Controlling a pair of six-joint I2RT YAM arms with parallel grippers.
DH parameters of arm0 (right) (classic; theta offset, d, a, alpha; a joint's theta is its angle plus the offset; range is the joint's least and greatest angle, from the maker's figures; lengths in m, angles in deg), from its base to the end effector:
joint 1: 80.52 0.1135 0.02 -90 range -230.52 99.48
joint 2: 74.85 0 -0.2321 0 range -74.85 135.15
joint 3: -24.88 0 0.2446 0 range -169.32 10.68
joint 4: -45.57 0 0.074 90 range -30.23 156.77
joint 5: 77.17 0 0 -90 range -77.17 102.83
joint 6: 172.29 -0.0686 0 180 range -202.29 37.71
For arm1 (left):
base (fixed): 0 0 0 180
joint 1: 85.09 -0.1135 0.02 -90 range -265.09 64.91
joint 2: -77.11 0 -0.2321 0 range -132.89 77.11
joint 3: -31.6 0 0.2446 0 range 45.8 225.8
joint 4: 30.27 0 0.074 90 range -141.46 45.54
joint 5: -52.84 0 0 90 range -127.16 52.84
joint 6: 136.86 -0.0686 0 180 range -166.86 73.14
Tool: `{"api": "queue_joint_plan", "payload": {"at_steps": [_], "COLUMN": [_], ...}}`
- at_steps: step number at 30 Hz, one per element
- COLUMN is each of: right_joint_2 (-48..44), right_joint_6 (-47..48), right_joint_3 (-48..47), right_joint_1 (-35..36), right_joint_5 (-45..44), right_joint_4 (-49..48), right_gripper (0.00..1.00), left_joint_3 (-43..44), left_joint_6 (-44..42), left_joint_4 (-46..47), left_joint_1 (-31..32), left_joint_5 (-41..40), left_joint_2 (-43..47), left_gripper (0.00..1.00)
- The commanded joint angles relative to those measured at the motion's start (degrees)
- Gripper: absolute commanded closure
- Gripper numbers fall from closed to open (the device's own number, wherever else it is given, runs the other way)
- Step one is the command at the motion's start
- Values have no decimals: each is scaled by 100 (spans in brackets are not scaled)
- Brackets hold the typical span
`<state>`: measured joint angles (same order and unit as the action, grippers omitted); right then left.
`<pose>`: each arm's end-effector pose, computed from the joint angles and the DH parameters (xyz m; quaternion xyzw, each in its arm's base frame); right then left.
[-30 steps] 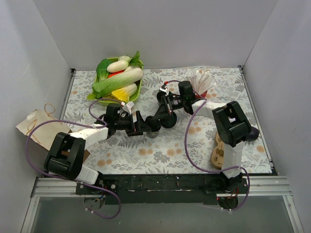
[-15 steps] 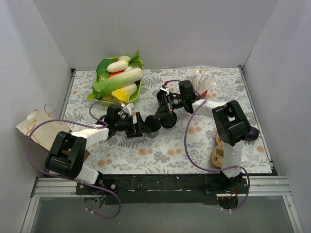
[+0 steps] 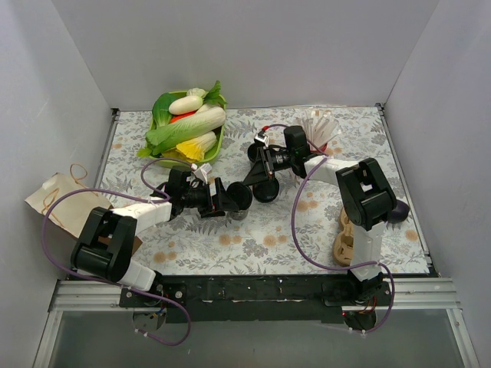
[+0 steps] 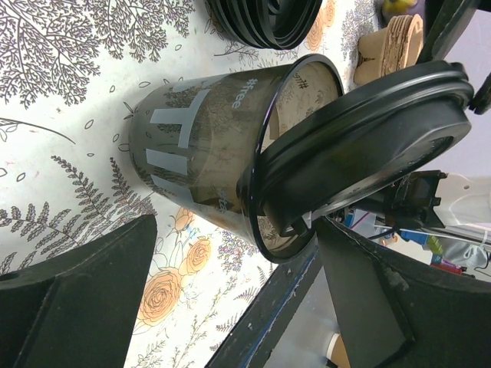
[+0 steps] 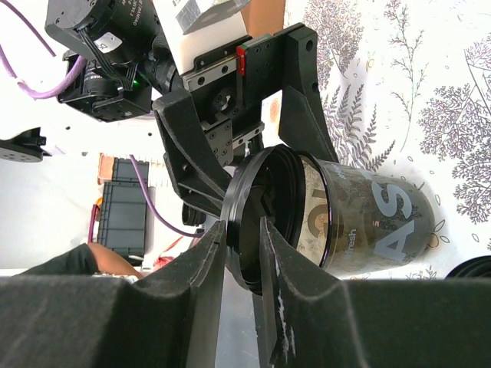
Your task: Pack the takeout coffee
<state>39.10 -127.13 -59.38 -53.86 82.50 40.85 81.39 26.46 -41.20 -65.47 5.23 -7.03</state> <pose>0.3424 0.2439 0.1632 -0.1938 0.7320 0.6487 0.0766 0.2538 -0.1396 0.1178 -0.2667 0.8314 -0.4874 0.0019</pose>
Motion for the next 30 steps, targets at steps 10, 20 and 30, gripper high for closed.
{"api": "queue_joint_plan", "payload": {"at_steps": [10, 20, 30], "right_joint_2": [39, 118, 171], "right_joint_6": [168, 230, 327], "right_joint_3": [-209, -280, -280], "right_joint_1": [-64, -81, -99], "right_joint_5": [20, 47, 73], "right_joint_4": [55, 64, 90], "right_gripper": [66, 61, 60], "left_joint_3": [-35, 211, 378], "left_joint_6": [-142, -46, -28], "left_joint_4": [42, 121, 201], "left_joint_1": [-28, -19, -28], "left_joint_5": [23, 260, 419], "left_joint_2": [82, 100, -15], "left_gripper": [14, 14, 14]}}
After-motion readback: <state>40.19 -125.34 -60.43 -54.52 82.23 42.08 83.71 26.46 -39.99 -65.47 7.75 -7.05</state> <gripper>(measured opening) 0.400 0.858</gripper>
